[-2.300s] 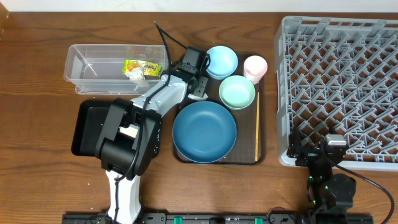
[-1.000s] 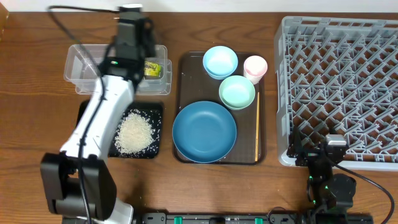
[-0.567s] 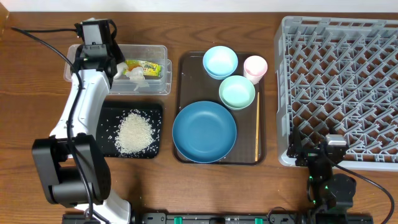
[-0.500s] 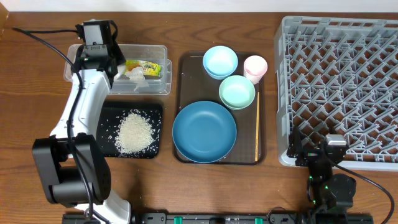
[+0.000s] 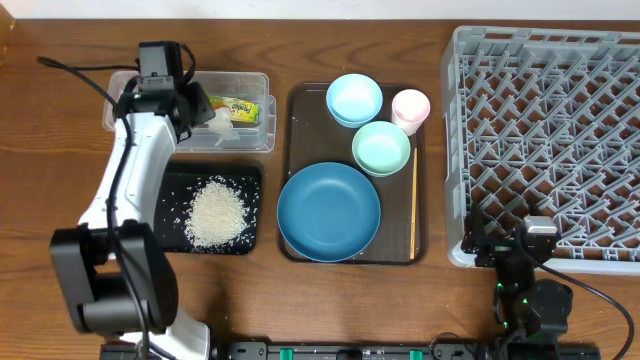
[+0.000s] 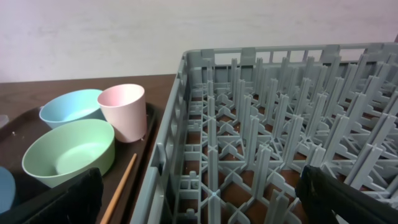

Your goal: Sort waste into correct bins and load items into the dishwasher rack

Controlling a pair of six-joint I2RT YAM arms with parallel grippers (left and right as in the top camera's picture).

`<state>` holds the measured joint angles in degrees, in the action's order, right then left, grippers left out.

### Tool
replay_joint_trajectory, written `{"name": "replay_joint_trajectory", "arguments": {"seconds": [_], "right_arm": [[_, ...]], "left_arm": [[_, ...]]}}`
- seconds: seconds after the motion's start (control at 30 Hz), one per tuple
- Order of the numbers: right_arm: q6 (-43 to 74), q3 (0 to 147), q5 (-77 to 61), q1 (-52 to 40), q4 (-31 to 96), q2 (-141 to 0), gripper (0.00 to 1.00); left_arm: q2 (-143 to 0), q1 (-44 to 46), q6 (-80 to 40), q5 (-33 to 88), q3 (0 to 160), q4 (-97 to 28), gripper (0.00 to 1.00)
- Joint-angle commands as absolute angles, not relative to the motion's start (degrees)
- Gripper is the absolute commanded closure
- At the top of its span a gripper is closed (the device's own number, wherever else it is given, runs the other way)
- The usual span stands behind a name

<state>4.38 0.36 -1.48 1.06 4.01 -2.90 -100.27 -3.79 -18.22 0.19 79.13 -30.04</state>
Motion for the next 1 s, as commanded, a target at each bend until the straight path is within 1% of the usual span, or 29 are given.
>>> {"name": "replay_joint_trajectory", "arguments": {"seconds": [0.0,0.13,0.27,0.3,0.33,0.37,0.57,0.67,0.73,0.8,0.9,0.97], "right_arm": [[5.08,0.32,-1.32,1.69,4.23,-2.7,0.01],[5.08,0.32,-1.3,1.69,4.23,-2.7,0.01],[5.08,0.32,-1.32,1.69,4.23,-2.7,0.01],[5.08,0.32,-1.32,1.69,4.23,-2.7,0.01],[5.08,0.32,-1.32,1.69,4.23,-2.7,0.01],[5.08,0.32,-1.32,1.69,4.23,-2.7,0.01],[5.08,0.32,-1.3,1.69,4.23,-2.7,0.01],[5.08,0.32,-1.32,1.69,4.23,-2.7,0.01],[5.08,0.32,-1.32,1.69,4.23,-2.7,0.01],[5.08,0.32,-1.3,1.69,4.23,-2.7,0.01],[5.08,0.32,-1.3,1.69,4.23,-2.7,0.01],[5.08,0.32,-1.3,1.69,4.23,-2.7,0.01]], "left_arm": [[-94.06,-3.55,-18.74,6.94,79.72,-28.75,0.5],[-87.81,-3.4,-18.76,9.21,79.72,-30.22,0.49],[-80.88,-3.42,-18.74,11.31,79.72,-34.74,0.49],[-79.24,-3.44,-18.72,10.98,79.72,-36.12,0.33],[-78.06,-3.46,-18.72,10.44,79.72,-37.19,0.2],[-76.9,-3.46,-18.72,9.28,79.72,-38.35,0.18],[-73.78,-3.46,-18.7,7.7,79.72,-44.66,0.13],[-73.84,-4.19,-18.61,0.08,79.72,-44.23,0.11],[-73.84,-6.24,-20.62,-4.58,79.72,-43.7,0.11],[-73.87,-9.78,-25.61,-7.9,79.72,-43.72,0.1],[-74.06,-16.14,-32.73,-8.19,79.72,-44.8,0.09],[-74.13,-19.11,-33.52,-8.21,79.72,-46.13,0.09]]}}
